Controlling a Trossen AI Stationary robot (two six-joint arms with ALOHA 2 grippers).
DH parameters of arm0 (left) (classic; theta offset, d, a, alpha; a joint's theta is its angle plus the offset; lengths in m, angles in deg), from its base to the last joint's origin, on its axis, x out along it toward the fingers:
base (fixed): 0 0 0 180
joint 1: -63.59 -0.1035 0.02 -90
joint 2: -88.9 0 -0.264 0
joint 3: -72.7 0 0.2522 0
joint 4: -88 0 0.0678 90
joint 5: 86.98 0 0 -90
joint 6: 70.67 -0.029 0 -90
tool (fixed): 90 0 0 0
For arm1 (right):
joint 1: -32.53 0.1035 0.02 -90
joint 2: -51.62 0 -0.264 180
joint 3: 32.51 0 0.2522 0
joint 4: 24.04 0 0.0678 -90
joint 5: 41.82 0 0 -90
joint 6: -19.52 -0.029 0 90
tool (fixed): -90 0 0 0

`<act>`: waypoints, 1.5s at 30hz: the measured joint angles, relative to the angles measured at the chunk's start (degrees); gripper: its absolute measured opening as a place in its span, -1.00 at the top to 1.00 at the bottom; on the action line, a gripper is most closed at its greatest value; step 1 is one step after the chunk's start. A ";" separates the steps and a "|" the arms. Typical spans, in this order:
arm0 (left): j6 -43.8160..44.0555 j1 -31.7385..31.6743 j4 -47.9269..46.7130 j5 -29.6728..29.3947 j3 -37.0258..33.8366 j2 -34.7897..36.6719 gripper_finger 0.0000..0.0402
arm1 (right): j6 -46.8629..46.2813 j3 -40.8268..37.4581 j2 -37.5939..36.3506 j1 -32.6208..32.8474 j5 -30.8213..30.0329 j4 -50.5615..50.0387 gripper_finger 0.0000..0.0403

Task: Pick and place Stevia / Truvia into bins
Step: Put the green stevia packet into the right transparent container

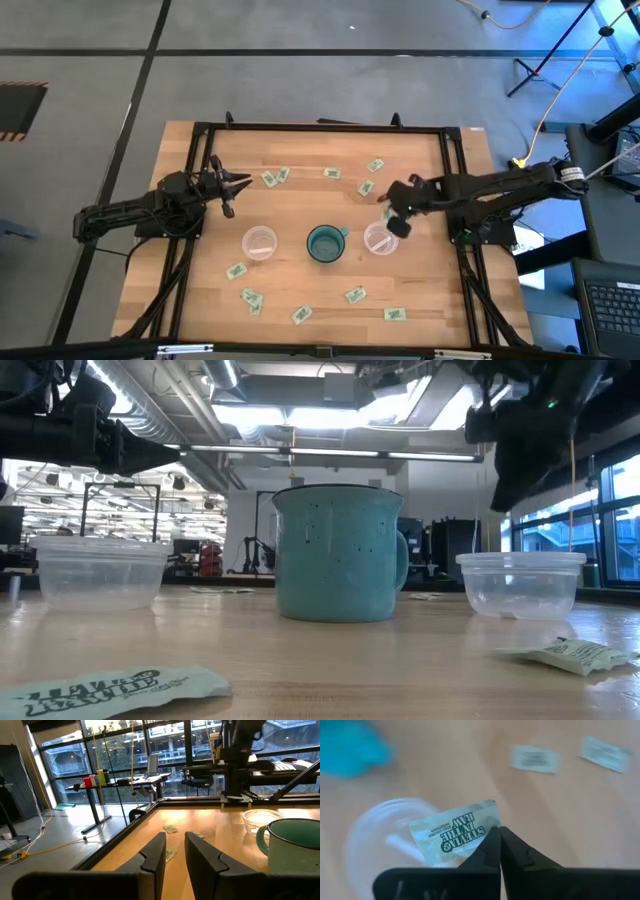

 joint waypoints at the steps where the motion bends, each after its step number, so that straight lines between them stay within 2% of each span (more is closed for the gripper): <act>1: 0.02 0.02 0.00 0.02 0.00 0.00 0.67 | 0.58 0.00 0.35 1.44 0.38 1.04 1.00; 10: 0.09 0.00 0.00 0.01 0.00 0.02 0.67 | 0.96 0.02 8.45 11.08 0.58 5.15 1.00; 19: 0.85 0.01 0.00 0.02 0.00 0.00 0.66 | 0.63 0.02 16.73 12.52 0.54 6.16 1.00; 27: 0.95 0.01 0.00 0.02 0.00 0.01 0.67 | 1.90 0.09 16.49 12.50 0.87 6.22 0.90; 35: 0.94 0.01 0.00 0.02 0.00 0.00 0.67 | 2.27 3.65 15.22 12.45 0.84 2.40 0.61; 40: 0.96 0.02 0.00 0.02 0.00 0.01 0.66 | 3.84 8.93 13.21 11.17 -4.80 -2.04 0.48; 45: 1.40 0.00 0.00 0.02 0.00 0.00 0.67 | 8.21 11.99 11.84 7.04 -4.97 -3.78 0.47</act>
